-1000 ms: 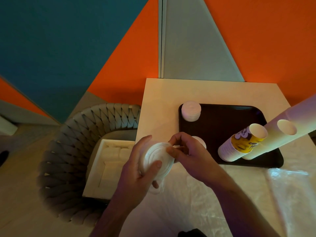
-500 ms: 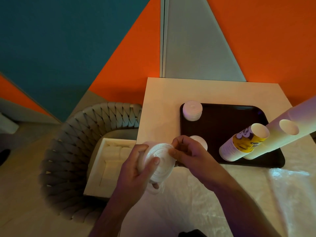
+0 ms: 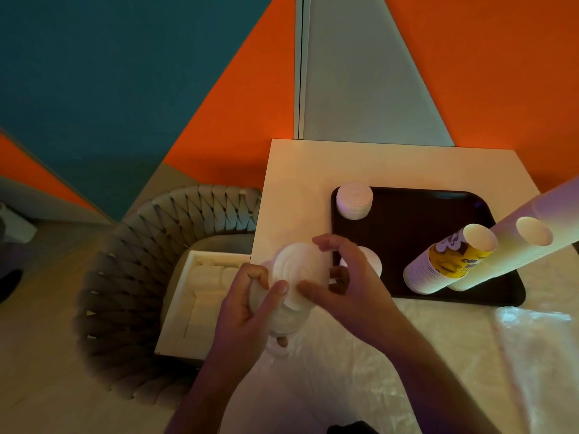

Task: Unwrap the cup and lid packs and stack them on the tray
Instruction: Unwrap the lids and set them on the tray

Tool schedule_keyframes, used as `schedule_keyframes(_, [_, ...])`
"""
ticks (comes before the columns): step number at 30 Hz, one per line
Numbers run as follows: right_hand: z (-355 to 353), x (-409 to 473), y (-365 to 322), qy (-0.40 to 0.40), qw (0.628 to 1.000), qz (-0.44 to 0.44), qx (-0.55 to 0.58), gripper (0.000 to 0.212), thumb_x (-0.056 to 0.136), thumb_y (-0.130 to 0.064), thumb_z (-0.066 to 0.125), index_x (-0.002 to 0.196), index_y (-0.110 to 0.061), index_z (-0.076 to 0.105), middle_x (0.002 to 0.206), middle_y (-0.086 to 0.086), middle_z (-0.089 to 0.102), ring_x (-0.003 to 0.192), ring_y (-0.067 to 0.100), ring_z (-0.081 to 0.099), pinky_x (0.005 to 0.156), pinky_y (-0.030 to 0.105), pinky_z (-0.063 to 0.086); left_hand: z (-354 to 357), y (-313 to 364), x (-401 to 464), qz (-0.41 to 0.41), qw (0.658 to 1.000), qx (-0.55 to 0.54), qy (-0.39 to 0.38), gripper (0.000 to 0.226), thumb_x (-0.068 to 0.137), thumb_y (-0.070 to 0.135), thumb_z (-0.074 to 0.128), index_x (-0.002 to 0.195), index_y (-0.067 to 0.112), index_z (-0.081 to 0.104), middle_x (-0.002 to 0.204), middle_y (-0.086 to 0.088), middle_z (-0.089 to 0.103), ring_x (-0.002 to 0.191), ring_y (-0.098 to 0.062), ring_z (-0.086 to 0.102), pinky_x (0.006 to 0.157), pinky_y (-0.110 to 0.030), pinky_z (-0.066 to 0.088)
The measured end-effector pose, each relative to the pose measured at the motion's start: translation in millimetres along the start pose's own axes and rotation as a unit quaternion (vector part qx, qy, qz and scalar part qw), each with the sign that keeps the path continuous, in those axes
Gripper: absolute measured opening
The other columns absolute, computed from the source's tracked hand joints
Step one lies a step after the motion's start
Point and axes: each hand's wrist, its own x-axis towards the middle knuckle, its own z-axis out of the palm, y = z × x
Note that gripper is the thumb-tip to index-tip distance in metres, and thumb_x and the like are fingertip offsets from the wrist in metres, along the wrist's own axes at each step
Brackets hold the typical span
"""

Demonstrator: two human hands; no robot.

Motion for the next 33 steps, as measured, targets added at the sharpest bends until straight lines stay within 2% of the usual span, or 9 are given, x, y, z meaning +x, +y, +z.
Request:
schedule_keyframes(3, [4, -6, -1, -0.041, 0.992, -0.032, -0.119, 0.096, 0.063, -0.060, 0.087, 0.145, -0.045, 0.037, 0.138, -0.032, 0.037, 0.120, -0.009, 0.046, 0.087, 0.011, 0.048, 3, 2, 0, -0.001, 1.000, 0.027, 0.001, 0.033, 0.081, 0.037, 0.064, 0.095, 0.009, 0.054, 0.082, 0.003, 0.068, 0.064, -0.019, 0.070, 0.040, -0.030, 0.051])
schedule_keyframes(6, [9, -7, 3, -0.028, 0.989, -0.038, -0.141, 0.107, 0.060, -0.066, 0.086, 0.151, -0.041, 0.035, 0.141, -0.031, 0.037, 0.123, -0.008, 0.044, 0.093, 0.012, 0.046, 4, 0, -1, 0.012, 0.998, 0.053, -0.012, 0.033, 0.083, 0.041, 0.064, 0.094, 0.012, 0.054, 0.078, 0.006, 0.069, 0.060, -0.016, 0.069, 0.041, -0.027, 0.050])
schedule_keyframes(11, [8, -5, 14, -0.030, 0.997, -0.022, -0.073, 0.094, 0.062, -0.056, 0.089, 0.143, -0.044, 0.043, 0.138, -0.028, 0.049, 0.120, -0.003, 0.054, 0.091, 0.022, 0.056, -1, -12, 3, 0.012, 0.998, 0.059, -0.015, 0.023, 0.086, 0.029, 0.061, 0.090, 0.010, 0.048, 0.075, 0.000, 0.067, 0.056, -0.028, 0.068, 0.038, -0.031, 0.050])
schedule_keyframes(14, [-3, 5, 33, 0.023, 0.999, -0.001, -0.036, 0.082, 0.058, -0.056, 0.087, 0.131, -0.045, 0.050, 0.131, -0.022, 0.054, 0.113, 0.004, 0.059, 0.088, 0.031, 0.059, -3, -11, 3, 0.005, 0.998, 0.060, 0.006, 0.018, 0.086, 0.026, 0.064, 0.086, 0.018, 0.048, 0.081, -0.002, 0.065, 0.051, -0.031, 0.064, 0.036, -0.031, 0.047])
schedule_keyframes(17, [-22, 26, 66, 0.129, 0.987, 0.015, -0.093, 0.076, 0.060, -0.047, 0.089, 0.126, -0.037, 0.053, 0.126, -0.013, 0.058, 0.109, 0.016, 0.061, 0.087, 0.038, 0.056, -5, -12, 2, 0.003, 0.996, 0.080, 0.023, 0.019, 0.091, 0.009, 0.066, 0.095, 0.019, 0.050, 0.091, 0.013, 0.067, 0.052, -0.025, 0.064, 0.035, -0.031, 0.046])
schedule_keyframes(19, [-35, 40, 92, 0.161, 0.972, 0.040, -0.169, 0.075, 0.066, -0.037, 0.091, 0.129, -0.027, 0.053, 0.127, -0.007, 0.056, 0.115, 0.022, 0.055, 0.091, 0.038, 0.050, -5, -12, 2, 0.004, 0.996, 0.081, 0.028, 0.029, 0.091, 0.008, 0.068, 0.102, 0.031, 0.053, 0.096, 0.019, 0.066, 0.063, -0.022, 0.068, 0.037, -0.033, 0.048])
schedule_keyframes(22, [-47, 54, 125, 0.150, 0.957, 0.093, -0.231, 0.078, 0.070, -0.038, 0.090, 0.135, -0.023, 0.049, 0.142, 0.000, 0.050, 0.126, 0.027, 0.045, 0.091, 0.034, 0.041, -5, -13, 3, -0.004, 0.996, 0.079, 0.036, 0.044, 0.089, 0.013, 0.071, 0.104, 0.051, 0.056, 0.098, 0.015, 0.066, 0.073, -0.016, 0.069, 0.040, -0.035, 0.051])
schedule_keyframes(27, [-51, 62, 149, 0.121, 0.946, 0.100, -0.284, 0.078, 0.071, -0.036, 0.090, 0.136, -0.019, 0.050, 0.143, 0.002, 0.051, 0.126, 0.031, 0.044, 0.087, 0.035, 0.041, -12, -23, 7, -0.019, 0.997, 0.076, 0.022, 0.047, 0.076, 0.043, 0.073, 0.120, 0.040, 0.057, 0.110, -0.002, 0.065, 0.079, -0.030, 0.066, 0.041, -0.035, 0.049])
schedule_keyframes(33, [-47, 65, 155, 0.098, 0.943, 0.090, -0.305, 0.079, 0.070, -0.033, 0.090, 0.136, -0.016, 0.051, 0.142, 0.004, 0.051, 0.126, 0.036, 0.046, 0.092, 0.039, 0.044, -11, -27, 9, -0.018, 0.998, 0.063, 0.013, 0.041, 0.078, 0.032, 0.070, 0.117, 0.037, 0.058, 0.106, -0.003, 0.066, 0.066, -0.027, 0.065, 0.039, -0.033, 0.047])
